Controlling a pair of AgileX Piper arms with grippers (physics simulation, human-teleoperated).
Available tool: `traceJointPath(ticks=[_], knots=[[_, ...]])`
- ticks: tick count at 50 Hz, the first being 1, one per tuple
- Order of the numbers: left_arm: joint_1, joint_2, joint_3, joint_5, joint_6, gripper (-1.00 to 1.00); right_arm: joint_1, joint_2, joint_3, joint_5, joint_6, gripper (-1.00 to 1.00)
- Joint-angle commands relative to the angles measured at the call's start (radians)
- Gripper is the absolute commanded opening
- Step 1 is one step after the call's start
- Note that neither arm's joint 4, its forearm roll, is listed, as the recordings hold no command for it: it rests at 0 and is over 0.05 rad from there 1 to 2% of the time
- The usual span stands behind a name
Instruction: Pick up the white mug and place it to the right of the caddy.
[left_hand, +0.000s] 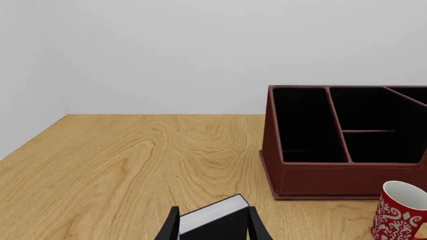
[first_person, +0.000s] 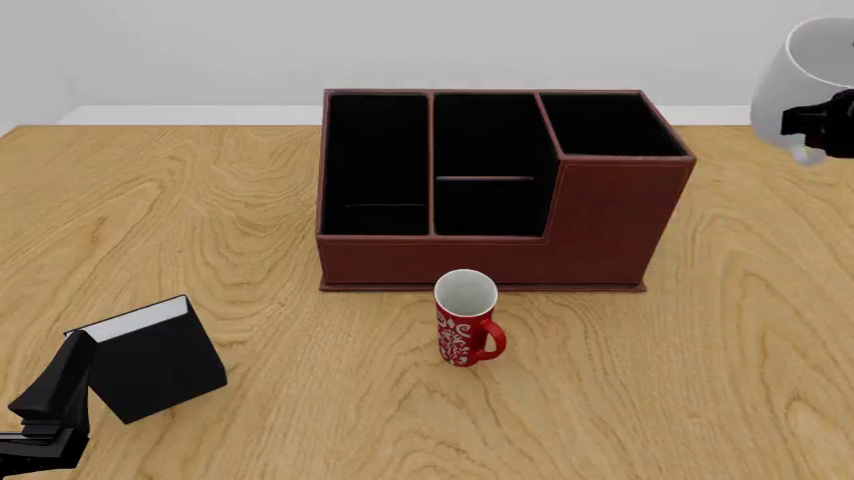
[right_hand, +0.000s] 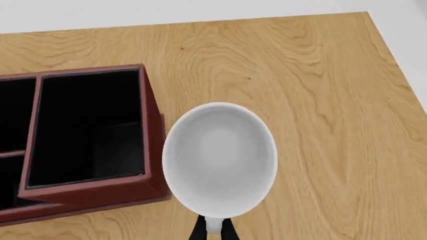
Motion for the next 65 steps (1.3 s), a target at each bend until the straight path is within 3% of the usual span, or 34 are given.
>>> traceJointPath(ticks=[1,27,65], knots=[[0.0,0.0,0.0,0.0,0.0,1.0,0.005,0.077,-0.076,0.017,0.008,-1.0],[0.0,0.0,0.0,0.0,0.0,1.0,-0.012,0.165,-0.153,0.041,0.008,-1.0],[0.0,0.0,0.0,0.0,0.0,1.0,-0.009,0.303,-0.103,-0.045,0.017,-1.0]])
